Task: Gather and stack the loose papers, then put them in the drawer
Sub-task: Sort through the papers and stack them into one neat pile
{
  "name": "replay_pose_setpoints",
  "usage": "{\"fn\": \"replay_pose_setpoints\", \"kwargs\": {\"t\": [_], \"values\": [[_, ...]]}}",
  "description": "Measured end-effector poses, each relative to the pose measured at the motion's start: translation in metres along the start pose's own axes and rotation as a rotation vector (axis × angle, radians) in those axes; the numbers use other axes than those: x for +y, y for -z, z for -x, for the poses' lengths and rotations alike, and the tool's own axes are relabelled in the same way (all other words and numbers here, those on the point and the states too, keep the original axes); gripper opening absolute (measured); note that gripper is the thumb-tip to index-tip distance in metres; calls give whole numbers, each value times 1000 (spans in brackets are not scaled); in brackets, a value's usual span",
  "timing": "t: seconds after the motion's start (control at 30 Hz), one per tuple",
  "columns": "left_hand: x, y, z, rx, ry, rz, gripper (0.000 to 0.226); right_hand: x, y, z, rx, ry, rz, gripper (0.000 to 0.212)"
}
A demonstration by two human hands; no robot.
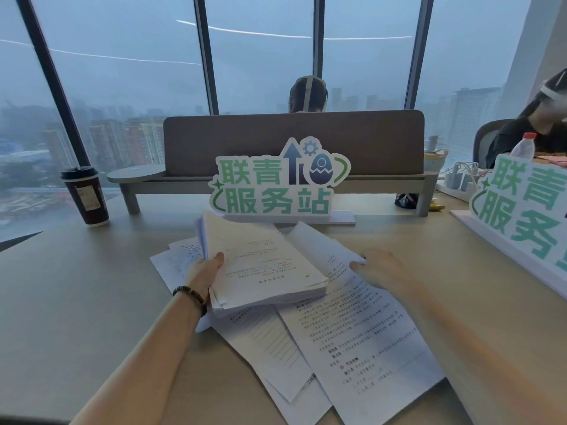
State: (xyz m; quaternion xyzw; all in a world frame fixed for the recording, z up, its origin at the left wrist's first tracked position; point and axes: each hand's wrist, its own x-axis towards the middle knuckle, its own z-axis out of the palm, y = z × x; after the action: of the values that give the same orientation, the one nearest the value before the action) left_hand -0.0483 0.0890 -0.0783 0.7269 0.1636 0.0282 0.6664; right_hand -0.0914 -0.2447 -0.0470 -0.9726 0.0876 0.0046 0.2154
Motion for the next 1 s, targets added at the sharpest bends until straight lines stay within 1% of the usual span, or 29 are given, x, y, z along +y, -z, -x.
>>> {"fn": "replay_pose_setpoints", "kwargs": {"t": [0.07, 0.1, 0.17, 0.23, 0.3, 0.37, 0.43, 0.47, 0.6, 0.7, 0.77, 0.87, 0.9, 1.0], "values": [[-1, 0, -1, 6, 0, 8, 42, -2, 1, 3, -54, 2, -59, 50], [0, 0, -1, -1, 7, 20, 42, -2, 2, 3, -72, -4, -102, 53], [-1, -1, -2, -10, 11, 40, 40, 1, 1, -2, -114, -28, -235, 51], [0, -3, 0, -13, 14, 45, 38, 4, 2, -6, -198, -98, -384, 47], [1, -2, -1, -11, 9, 42, 39, 6, 5, -8, -267, -140, -450, 44], [0, 0, -4, -13, 18, 33, 41, 8, 5, -8, -298, -148, -507, 37], [2, 1, -3, -29, 18, 46, 41, 10, 6, -9, -275, -136, -573, 25], [2, 1, -4, -35, 18, 57, 41, 10, 6, -10, -247, -126, -596, 24], [6, 2, -1, -36, 12, 96, 41, 14, 6, -13, -78, -130, -675, 30], [6, 3, -2, -39, 16, 100, 43, 18, 6, -12, -23, -162, -817, 32], [5, 2, -1, -58, 18, 94, 41, 20, 6, -14, -30, -175, -829, 39], [4, 1, -2, -67, 28, 78, 38, 23, 8, -16, -78, -212, -884, 71], [4, 1, -2, -69, 32, 74, 38, 22, 10, -16, -121, -233, -907, 72], [4, 0, -4, -72, 36, 69, 36, 16, 17, -9, -227, -238, -998, 34]]}}
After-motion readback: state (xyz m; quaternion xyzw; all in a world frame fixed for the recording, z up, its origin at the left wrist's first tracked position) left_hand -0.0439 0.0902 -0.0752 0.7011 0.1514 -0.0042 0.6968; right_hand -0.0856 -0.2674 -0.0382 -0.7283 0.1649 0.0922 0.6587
